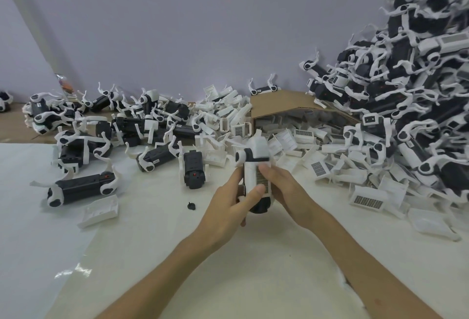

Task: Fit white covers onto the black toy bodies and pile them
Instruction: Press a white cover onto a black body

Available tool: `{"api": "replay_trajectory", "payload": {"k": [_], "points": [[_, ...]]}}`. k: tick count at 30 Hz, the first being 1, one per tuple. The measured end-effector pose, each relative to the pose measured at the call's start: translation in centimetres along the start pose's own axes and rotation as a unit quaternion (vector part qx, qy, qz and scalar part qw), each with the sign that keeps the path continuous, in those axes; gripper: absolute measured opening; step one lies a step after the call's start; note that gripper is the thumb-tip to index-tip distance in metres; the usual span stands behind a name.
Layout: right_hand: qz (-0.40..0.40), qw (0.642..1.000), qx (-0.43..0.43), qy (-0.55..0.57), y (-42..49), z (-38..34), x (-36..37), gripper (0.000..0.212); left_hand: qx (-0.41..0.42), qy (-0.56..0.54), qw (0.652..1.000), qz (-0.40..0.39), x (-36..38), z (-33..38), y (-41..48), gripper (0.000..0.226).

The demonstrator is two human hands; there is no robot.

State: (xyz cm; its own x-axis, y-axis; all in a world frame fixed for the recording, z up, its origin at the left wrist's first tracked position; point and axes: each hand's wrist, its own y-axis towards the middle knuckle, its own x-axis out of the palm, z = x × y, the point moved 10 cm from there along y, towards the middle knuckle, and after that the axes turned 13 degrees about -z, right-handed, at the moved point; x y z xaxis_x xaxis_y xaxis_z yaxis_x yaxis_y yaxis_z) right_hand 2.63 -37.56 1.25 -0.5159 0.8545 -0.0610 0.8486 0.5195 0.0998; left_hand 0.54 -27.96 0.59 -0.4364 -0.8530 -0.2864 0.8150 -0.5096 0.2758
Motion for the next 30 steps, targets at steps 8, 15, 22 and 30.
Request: {"api": "replay_trajectory", "payload": {"k": [8,15,22,30], "points": [[0.036,0.998,-0.033,-0.026,-0.3,-1.4,-0.3,0.039,-0.008,0.071,0.997,-0.007,0.4,0.4,-0.1,0.05],[0.005,1.0,-0.009,0.006,-0.3,-0.9,0.3,0.032,-0.018,0.126,0.992,0.018,0.0,0.1,-0.1,0.056],[0.003,0.999,-0.034,-0.012,-0.4,-1.6,0.5,0.034,-0.013,0.164,0.986,0.031,0.0,0.8,-0.2,0.056],[0.031,0.998,-0.045,-0.037,-0.2,-1.4,0.0,0.03,0.008,0.206,0.976,0.062,-0.2,1.6,-0.3,0.041]]}}
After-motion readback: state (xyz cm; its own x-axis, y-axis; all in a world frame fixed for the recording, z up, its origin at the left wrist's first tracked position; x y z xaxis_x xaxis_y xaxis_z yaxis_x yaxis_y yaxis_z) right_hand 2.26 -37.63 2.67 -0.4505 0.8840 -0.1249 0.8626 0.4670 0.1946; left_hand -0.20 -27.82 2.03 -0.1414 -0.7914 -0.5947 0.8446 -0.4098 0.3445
